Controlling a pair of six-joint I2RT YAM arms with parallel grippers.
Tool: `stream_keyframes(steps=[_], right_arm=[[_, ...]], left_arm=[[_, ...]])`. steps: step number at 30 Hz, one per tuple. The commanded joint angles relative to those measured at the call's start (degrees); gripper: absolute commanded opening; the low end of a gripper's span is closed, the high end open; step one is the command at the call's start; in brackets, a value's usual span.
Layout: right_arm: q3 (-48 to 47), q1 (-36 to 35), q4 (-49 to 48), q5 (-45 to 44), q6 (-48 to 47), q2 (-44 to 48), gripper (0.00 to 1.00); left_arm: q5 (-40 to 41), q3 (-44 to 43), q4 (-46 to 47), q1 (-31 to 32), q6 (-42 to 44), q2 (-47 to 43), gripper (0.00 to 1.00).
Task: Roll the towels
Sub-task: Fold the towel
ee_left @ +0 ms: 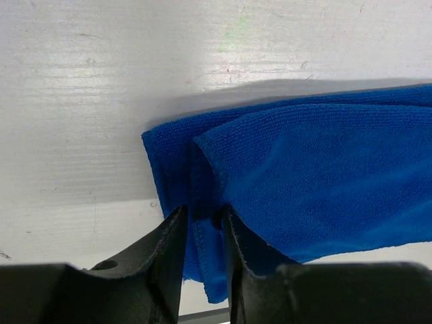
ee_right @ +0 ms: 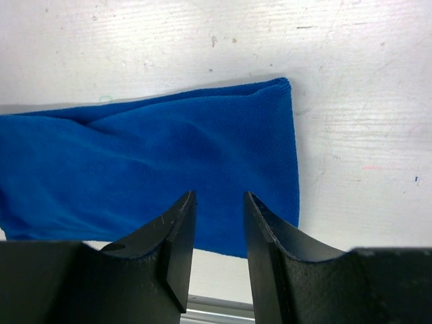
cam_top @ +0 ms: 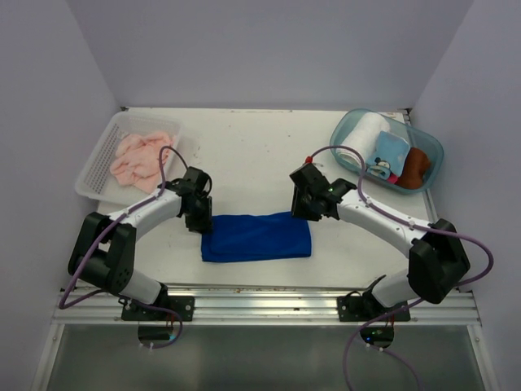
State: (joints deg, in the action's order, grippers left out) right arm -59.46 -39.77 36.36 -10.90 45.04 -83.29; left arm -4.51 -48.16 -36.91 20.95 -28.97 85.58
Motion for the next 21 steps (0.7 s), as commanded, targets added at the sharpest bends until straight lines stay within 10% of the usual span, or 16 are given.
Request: stream_keyframes(steps=[1, 9, 13, 21], right_arm=[[-2.1, 1.4, 1.0, -2.7, 0.5, -0.3, 0.39], [1.5, 5.8, 0.1, -1.9, -1.4, -0.8, 0.41], [3.9, 7.2, -1.5, 0.4, -3.3, -2.4, 0.57], [7.3, 7.8, -6.6, 6.1, -6.2, -6.4, 0.56]], left_arm=[[-1.0, 0.0, 2.3, 0.6, -0.8, -0.6, 0.3], [-1.9, -1.0, 1.8, 0.8, -0.5, -0.2, 0.0], [0.1, -3.9, -1.3, 0.8, -0.5, -3.1, 0.0], [0.3, -6.9, -3.9, 0.7, -1.8, -4.8, 0.0]])
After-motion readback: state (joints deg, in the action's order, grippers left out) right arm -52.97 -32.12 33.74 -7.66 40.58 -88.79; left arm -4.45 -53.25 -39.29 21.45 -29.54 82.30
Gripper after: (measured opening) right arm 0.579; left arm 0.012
